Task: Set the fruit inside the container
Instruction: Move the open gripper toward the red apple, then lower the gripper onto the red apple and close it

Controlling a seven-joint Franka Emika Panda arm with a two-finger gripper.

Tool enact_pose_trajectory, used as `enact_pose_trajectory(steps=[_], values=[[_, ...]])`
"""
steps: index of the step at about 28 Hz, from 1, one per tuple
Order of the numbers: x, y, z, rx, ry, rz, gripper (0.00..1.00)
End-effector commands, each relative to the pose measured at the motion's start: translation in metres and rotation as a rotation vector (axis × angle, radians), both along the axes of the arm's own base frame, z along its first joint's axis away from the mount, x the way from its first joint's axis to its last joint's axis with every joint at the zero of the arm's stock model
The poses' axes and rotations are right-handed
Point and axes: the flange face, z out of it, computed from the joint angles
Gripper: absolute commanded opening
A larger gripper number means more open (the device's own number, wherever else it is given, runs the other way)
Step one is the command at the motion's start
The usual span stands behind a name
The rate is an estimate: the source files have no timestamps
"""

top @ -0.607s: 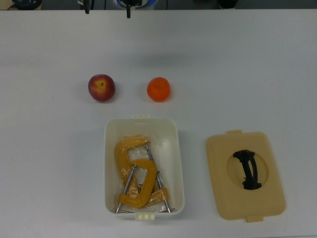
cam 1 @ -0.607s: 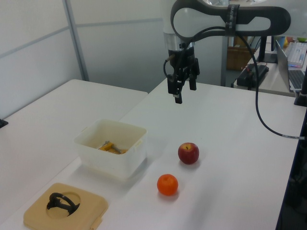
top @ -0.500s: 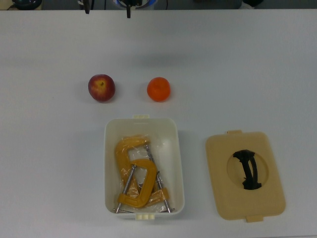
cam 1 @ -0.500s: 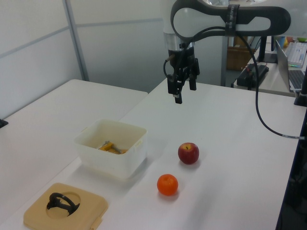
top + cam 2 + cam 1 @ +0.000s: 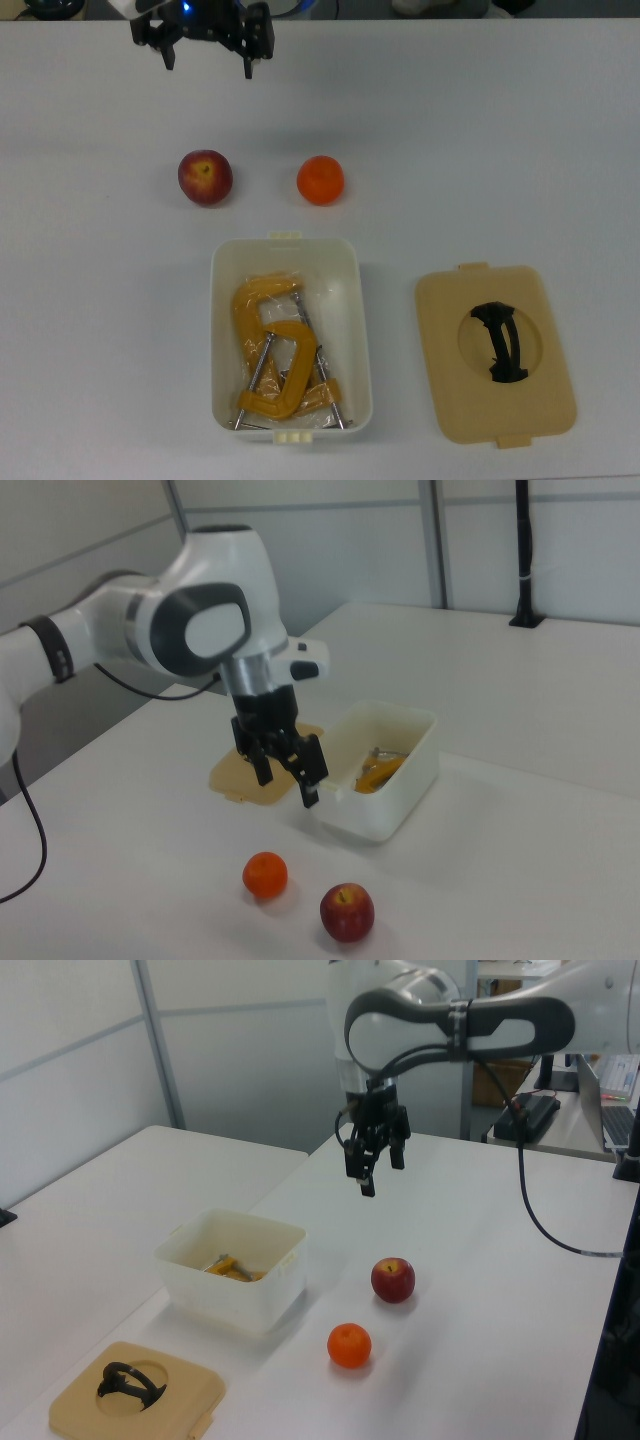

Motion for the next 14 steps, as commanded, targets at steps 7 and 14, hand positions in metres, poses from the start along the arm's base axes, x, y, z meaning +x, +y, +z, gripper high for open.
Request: enact_pose_trajectory(steps=[7,14], values=[[0.000,-0.016,-0.084,-0.017,-0.020,0.015,1.00],[0.009,-0.015,-0.121,-0.037,-0.003,0.023,1.00]])
